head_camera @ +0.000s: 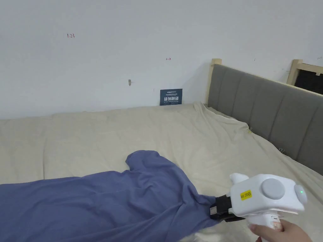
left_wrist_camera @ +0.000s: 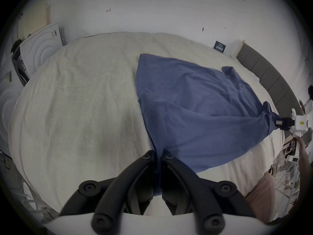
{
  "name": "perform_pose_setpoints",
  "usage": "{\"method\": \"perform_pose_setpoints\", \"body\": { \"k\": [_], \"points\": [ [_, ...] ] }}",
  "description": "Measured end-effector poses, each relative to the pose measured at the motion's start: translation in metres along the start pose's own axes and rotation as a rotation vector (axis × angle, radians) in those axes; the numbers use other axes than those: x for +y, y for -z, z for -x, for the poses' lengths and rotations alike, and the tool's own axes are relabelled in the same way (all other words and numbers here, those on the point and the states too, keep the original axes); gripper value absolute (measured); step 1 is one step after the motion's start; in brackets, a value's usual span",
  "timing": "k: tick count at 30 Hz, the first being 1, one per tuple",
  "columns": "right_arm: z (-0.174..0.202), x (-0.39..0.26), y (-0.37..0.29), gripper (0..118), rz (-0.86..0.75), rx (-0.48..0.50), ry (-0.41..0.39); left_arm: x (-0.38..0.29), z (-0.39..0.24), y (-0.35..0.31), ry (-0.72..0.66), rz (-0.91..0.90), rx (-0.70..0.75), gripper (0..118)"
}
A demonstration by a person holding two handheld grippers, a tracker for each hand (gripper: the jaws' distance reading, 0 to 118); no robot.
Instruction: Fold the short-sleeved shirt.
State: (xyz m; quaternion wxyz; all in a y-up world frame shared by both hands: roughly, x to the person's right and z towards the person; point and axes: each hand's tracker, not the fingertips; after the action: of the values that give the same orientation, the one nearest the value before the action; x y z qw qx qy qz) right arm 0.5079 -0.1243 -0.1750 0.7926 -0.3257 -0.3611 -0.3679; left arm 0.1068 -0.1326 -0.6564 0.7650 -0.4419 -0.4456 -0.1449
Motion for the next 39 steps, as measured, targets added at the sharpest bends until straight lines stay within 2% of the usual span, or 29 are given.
{"method": "perform_pose_setpoints", "body": {
  "k": [5,9,11,14,16,19,21,24,25,26,27,28,29,32,33,36,39],
  "points": [
    [0.002,-0.002,-0.037,5,-0.025,0.044,-0.013,0.006,0.005,-0.029,-0.037,-0.053,-0.035,7],
    [0.003,-0.022,-0.068,5,-0.029,0.07,-0.008,-0.005,0.016,-0.058,-0.128,-0.077,-0.126,7],
    [-0.003,-0.035,-0.079,5,-0.02,0.083,0.005,-0.022,0.02,-0.07,-0.175,-0.074,-0.182,7],
    [-0.017,-0.059,-0.086,5,0.015,0.092,0.054,-0.051,0.022,-0.072,-0.19,-0.028,-0.176,7],
    [-0.027,-0.073,-0.082,5,0.06,0.088,0.075,-0.07,0.02,-0.066,-0.158,0.021,-0.159,7],
    [-0.04,-0.091,-0.054,5,0.157,0.054,0.043,-0.091,0.021,-0.039,-0.106,0.112,-0.101,7],
    [-0.047,-0.101,-0.033,5,0.189,0.014,0.05,-0.101,0.023,-0.021,-0.15,0.126,-0.085,7],
    [-0.056,-0.105,-0.019,9,0.184,0.016,0.059,-0.103,0.027,-0.01,-0.177,0.127,-0.089,7],
    [-0.054,-0.104,-0.02,29,0.165,0.004,0.046,-0.1,0.025,-0.014,-0.171,0.104,-0.088,14],
    [-0.053,-0.104,-0.024,56,0.121,-0.023,0.025,-0.099,0.024,-0.018,-0.15,0.084,-0.065,31],
    [-0.052,-0.102,-0.028,84,0.107,-0.069,0.012,-0.098,0.023,-0.021,-0.125,0.068,-0.041,59],
    [-0.055,-0.1,-0.032,102,0.116,-0.099,0.015,-0.095,0.022,-0.023,-0.101,0.058,-0.005,99],
    [-0.055,-0.097,-0.039,102,0.108,-0.098,0.032,-0.094,0.024,-0.025,-0.093,0.041,0.026,117],
    [-0.064,-0.091,-0.066,102,-0.028,-0.092,0.108,-0.091,0.032,-0.041,-0.12,-0.056,0.05,117],
    [-0.062,-0.089,-0.074,101,-0.043,-0.066,0.111,-0.088,0.034,-0.046,-0.152,-0.05,0.062,117],
    [-0.038,-0.092,-0.096,102,-0.054,-0.024,0.074,-0.082,0.029,-0.063,-0.148,-0.116,0.065,117],
    [-0.001,-0.098,-0.109,101,-0.186,0.121,0.034,-0.074,0.013,-0.075,-0.118,-0.164,0.005,115]
  ]
}}
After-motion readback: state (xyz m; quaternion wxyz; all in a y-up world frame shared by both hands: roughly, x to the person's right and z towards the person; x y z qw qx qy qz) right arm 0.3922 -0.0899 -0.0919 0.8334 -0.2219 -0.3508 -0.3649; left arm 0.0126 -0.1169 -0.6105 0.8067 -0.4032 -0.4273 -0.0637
